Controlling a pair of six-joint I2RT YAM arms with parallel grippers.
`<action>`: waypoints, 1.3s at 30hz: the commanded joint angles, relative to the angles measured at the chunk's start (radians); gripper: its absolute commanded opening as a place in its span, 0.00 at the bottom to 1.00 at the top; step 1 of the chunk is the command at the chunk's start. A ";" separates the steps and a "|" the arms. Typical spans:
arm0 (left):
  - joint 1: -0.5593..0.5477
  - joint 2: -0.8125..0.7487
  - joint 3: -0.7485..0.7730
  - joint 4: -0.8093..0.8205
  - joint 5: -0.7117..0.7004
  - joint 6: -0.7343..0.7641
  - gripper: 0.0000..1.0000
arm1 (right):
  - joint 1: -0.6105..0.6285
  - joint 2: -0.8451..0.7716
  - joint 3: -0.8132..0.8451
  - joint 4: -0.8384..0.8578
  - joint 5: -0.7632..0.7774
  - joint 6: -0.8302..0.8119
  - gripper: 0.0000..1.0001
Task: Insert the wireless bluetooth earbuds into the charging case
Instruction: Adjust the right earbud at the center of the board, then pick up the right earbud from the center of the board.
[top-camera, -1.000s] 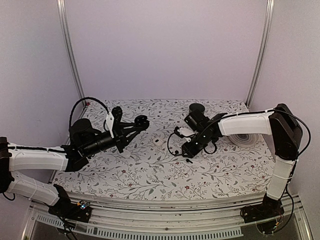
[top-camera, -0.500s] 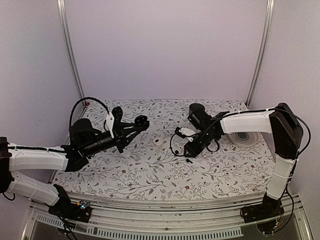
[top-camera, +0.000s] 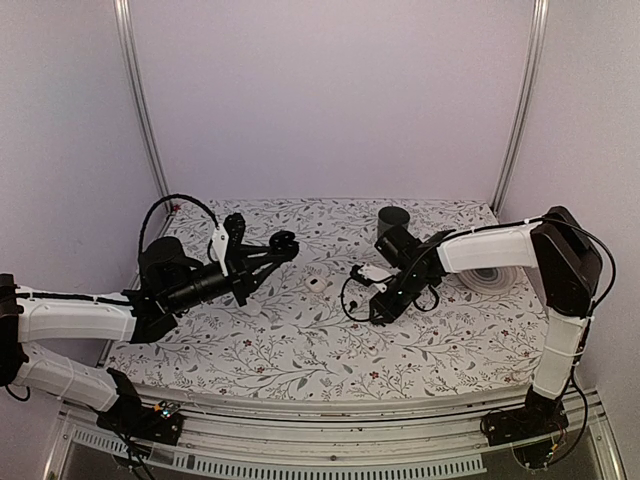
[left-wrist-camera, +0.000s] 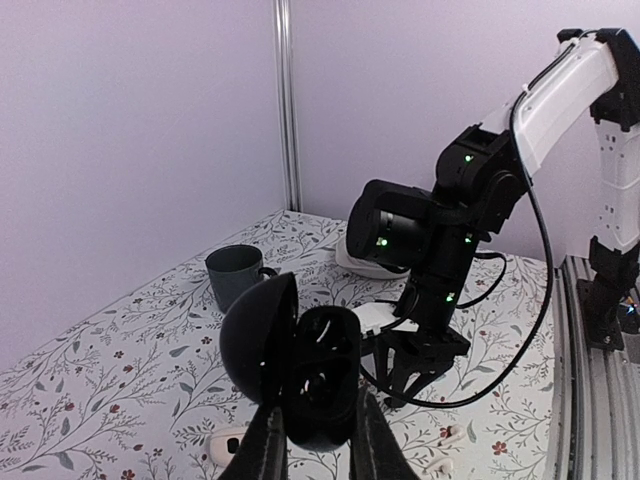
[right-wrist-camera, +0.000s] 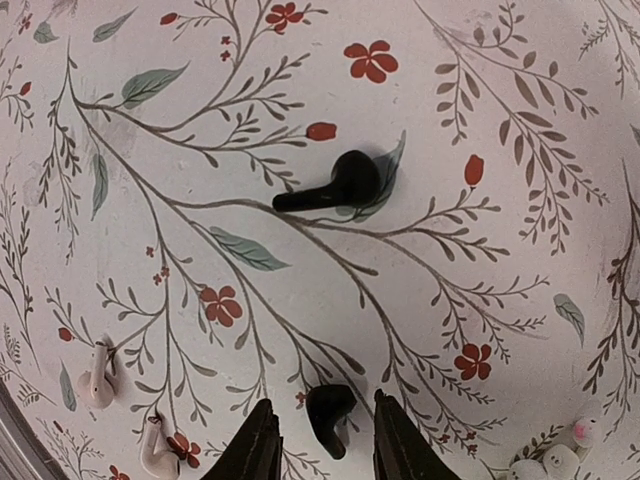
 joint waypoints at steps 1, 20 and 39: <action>-0.010 -0.002 0.025 -0.002 0.001 0.002 0.00 | -0.001 0.016 -0.039 0.031 -0.006 0.000 0.34; -0.011 -0.005 0.030 -0.006 0.000 0.001 0.00 | 0.031 0.067 -0.029 0.039 0.045 0.017 0.28; -0.011 0.005 0.034 -0.002 0.005 -0.002 0.00 | 0.036 0.011 -0.056 0.001 0.092 0.029 0.30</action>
